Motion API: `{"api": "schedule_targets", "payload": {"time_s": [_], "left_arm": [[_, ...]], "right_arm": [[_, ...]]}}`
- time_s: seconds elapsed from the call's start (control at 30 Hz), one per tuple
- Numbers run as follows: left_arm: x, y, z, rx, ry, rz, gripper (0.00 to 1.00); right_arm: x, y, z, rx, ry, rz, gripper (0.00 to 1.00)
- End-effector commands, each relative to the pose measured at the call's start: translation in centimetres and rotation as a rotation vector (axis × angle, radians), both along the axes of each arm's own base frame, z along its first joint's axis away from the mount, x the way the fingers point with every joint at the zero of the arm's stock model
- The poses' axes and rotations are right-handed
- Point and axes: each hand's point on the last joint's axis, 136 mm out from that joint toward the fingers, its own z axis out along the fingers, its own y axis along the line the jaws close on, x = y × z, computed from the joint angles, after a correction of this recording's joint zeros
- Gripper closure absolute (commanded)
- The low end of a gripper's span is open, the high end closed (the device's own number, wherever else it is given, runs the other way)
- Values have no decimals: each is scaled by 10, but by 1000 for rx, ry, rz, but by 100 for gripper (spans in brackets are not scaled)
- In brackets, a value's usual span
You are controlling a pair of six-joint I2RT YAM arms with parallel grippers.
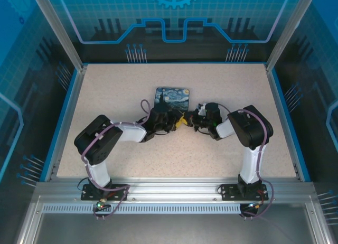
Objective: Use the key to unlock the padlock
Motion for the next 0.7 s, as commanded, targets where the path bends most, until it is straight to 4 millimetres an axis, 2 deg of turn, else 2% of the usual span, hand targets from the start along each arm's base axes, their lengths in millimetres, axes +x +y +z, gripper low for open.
{"api": "schedule_targets", "payload": {"time_s": [0.0,0.2,0.33,0.4,0.5,0.67], "left_arm": [[-7,-4,25,-38,-67,-60,59],[-17,9,25,-14,-68,-51,51],[-31,28,23,48,-68,-51,49],[-38,44,23,116,-75,-41,48],[-45,79,30,260,-102,-9,47],[-45,131,57,422,-170,45,44]], "right_arm": [[-1,-3,-10,-29,8,-8,100],[-4,-3,-19,-56,26,0,100],[-5,-4,-26,-69,34,4,100],[-6,-4,-28,-71,32,7,100],[-7,-4,-32,-75,28,8,100],[-8,-4,-34,-84,17,19,100]]}}
